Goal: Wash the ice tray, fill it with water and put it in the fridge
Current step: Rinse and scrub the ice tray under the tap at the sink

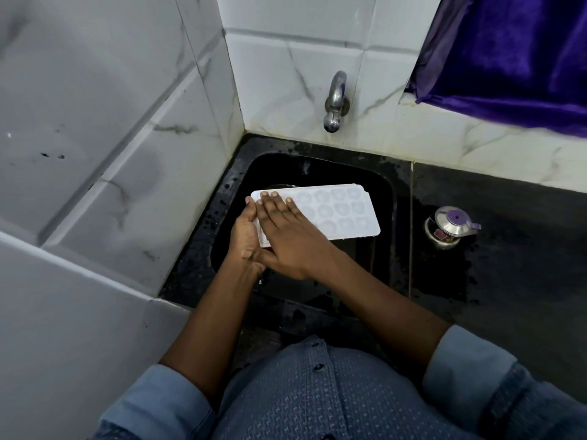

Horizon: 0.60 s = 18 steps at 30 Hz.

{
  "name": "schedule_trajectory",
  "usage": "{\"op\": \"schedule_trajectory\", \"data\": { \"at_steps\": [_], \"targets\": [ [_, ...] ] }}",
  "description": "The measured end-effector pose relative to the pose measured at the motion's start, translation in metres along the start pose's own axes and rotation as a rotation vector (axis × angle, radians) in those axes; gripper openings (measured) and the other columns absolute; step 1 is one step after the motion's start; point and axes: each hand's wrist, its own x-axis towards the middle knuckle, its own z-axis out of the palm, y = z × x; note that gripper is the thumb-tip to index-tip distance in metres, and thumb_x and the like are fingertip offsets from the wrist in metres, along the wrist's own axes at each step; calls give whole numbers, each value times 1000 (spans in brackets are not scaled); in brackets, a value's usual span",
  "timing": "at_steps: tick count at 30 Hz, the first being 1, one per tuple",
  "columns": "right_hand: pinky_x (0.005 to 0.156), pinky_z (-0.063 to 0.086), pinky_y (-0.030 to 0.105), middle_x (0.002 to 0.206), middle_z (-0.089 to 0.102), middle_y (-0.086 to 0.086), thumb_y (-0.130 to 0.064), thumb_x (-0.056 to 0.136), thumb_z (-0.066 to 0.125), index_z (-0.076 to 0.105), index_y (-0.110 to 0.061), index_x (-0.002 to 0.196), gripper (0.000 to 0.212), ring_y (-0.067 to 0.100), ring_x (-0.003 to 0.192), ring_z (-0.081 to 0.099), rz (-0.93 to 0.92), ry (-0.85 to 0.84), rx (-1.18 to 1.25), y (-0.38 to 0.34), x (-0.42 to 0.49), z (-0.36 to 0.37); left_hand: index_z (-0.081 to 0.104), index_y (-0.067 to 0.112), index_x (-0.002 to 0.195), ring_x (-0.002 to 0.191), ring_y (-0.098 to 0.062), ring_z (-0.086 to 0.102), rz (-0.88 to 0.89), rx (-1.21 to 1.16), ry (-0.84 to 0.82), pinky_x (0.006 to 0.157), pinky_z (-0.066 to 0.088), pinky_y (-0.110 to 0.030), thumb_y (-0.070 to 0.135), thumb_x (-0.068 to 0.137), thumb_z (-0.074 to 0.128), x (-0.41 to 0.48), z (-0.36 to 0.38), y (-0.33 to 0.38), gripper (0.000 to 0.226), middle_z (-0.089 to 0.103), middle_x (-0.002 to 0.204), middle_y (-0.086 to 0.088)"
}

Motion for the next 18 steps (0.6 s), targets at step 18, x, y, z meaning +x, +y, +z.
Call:
{"op": "schedule_trajectory", "data": {
  "at_steps": [18],
  "targets": [
    [106, -38, 59, 176, -9, -5, -92, 85, -8, -7, -28, 167, 103, 28, 159, -24, 392, 13, -67, 131, -22, 6, 69, 8, 128, 111, -37, 76, 104, 195, -21, 81, 65, -50, 56, 111, 38, 1, -28, 44, 59, 76, 127, -17]
  ]
}}
